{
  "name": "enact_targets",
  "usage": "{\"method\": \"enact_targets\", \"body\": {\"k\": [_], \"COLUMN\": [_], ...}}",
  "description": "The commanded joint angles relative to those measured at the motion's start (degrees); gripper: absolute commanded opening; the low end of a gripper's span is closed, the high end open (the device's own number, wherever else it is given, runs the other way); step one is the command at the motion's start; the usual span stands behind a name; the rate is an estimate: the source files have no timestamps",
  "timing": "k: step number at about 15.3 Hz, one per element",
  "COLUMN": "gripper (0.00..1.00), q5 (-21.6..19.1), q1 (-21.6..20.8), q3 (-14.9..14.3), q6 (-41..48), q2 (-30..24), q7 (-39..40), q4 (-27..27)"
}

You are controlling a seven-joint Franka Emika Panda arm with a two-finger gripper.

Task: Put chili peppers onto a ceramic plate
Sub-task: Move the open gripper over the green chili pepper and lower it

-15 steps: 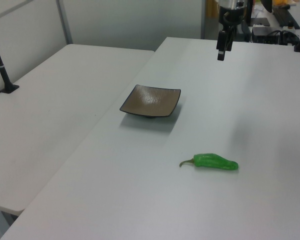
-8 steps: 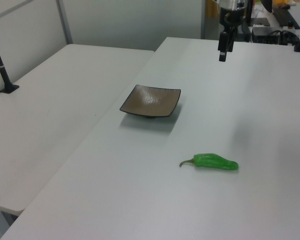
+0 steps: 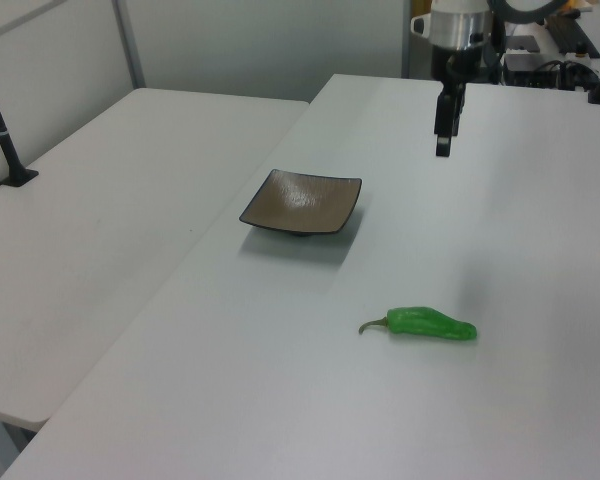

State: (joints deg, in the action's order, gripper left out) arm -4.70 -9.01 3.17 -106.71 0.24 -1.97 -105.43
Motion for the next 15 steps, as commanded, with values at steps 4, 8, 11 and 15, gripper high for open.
{"method": "enact_targets", "body": {"k": [4, 8, 11, 15], "gripper": [1.00, 1.00, 1.00, 1.00], "q5": [-2.77, -3.30, -3.30, -3.30], "q1": [-2.49, -3.91, -4.69, -7.33], "q3": [4.65, 7.72, 9.30, 9.39], "q6": [-12.80, -15.98, -17.91, -21.25], "q2": [2.30, 6.17, 7.93, 11.62], "q7": [0.13, -0.31, -1.37, -3.39], "q4": [-6.97, -7.15, -7.85, -7.95]}}
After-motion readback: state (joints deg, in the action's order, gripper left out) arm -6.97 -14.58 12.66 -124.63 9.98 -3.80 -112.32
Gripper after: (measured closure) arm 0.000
